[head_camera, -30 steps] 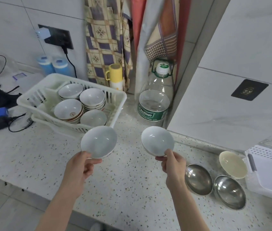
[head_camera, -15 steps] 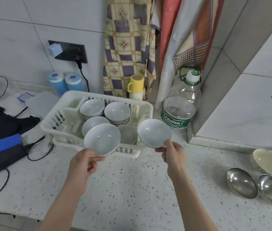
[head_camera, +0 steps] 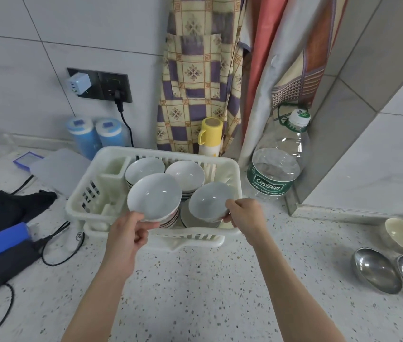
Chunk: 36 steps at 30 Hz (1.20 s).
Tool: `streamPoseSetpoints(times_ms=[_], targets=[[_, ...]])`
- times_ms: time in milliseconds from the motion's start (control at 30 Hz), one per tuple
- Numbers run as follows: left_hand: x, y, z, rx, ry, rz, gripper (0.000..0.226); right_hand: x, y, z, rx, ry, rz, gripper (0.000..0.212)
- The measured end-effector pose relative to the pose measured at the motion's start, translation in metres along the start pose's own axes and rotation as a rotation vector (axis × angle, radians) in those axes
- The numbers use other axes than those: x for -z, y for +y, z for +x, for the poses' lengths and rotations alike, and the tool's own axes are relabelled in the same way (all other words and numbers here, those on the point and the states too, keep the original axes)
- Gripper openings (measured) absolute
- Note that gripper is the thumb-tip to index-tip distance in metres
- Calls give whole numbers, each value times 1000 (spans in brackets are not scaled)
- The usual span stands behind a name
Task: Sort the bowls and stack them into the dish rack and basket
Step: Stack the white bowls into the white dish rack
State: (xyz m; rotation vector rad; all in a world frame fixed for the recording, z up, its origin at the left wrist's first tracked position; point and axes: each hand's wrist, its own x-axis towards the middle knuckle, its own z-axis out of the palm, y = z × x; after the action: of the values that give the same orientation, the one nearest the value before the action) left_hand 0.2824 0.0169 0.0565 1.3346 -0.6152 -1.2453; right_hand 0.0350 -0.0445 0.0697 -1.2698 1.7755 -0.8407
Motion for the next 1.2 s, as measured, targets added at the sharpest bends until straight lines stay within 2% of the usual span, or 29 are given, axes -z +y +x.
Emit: streamPoseSetpoints(times_ms=[267, 800, 1000, 1200], targets=[[-13, 8, 40, -78, 22, -54, 11, -16, 4, 9, 31, 10, -133, 37], [-19, -3, 57, -47, 11, -39, 11, -21, 6, 16, -64, -109, -291, 31], [-22, -4, 56, -54, -19, -18, 11, -21, 0, 16, -96, -169, -422, 13], [-24, -3, 53, -48, -53, -5, 19, -22, -4, 20, -119, -224, -516, 28]])
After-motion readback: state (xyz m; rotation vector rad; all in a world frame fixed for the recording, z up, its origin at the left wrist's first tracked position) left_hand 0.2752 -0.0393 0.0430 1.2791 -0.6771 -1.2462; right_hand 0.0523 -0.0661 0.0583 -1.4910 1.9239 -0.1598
